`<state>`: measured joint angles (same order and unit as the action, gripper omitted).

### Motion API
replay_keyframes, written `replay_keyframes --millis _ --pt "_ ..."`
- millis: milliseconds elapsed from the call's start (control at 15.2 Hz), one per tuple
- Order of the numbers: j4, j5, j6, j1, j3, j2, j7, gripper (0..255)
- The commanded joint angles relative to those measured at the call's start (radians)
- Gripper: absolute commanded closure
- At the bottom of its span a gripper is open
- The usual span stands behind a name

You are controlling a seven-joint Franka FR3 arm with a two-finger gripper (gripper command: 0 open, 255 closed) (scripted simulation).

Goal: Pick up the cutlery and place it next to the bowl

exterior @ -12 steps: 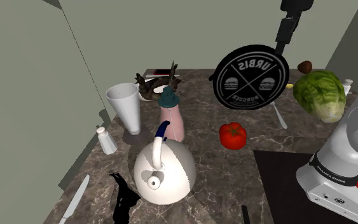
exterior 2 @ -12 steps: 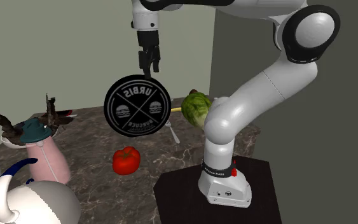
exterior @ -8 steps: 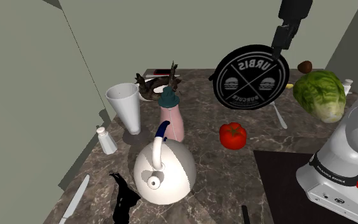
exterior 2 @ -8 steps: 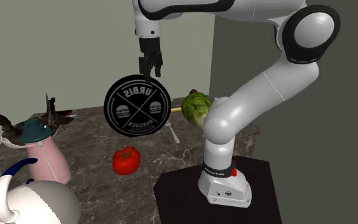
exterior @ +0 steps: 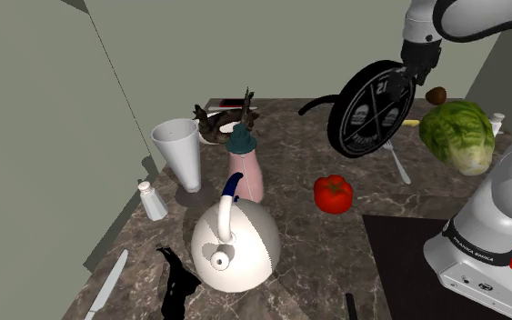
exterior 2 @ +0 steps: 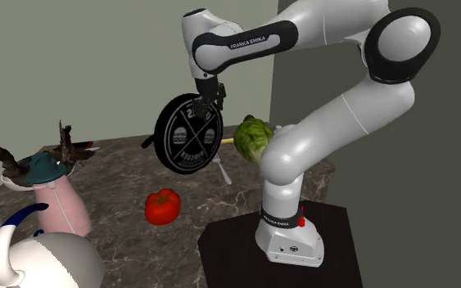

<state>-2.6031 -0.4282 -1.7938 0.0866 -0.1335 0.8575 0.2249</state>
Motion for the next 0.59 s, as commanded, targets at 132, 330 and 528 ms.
replay_keyframes --millis 132,330,528 --pt "-0.099 0.176 -0.136 -0.025 -0.129 -0.036 0.176 0" --pt "-0.173 0.159 -0.250 0.037 -0.159 -0.065 0.263 0" --pt "-0.242 0.142 -0.372 0.100 -0.188 -0.108 0.349 0"
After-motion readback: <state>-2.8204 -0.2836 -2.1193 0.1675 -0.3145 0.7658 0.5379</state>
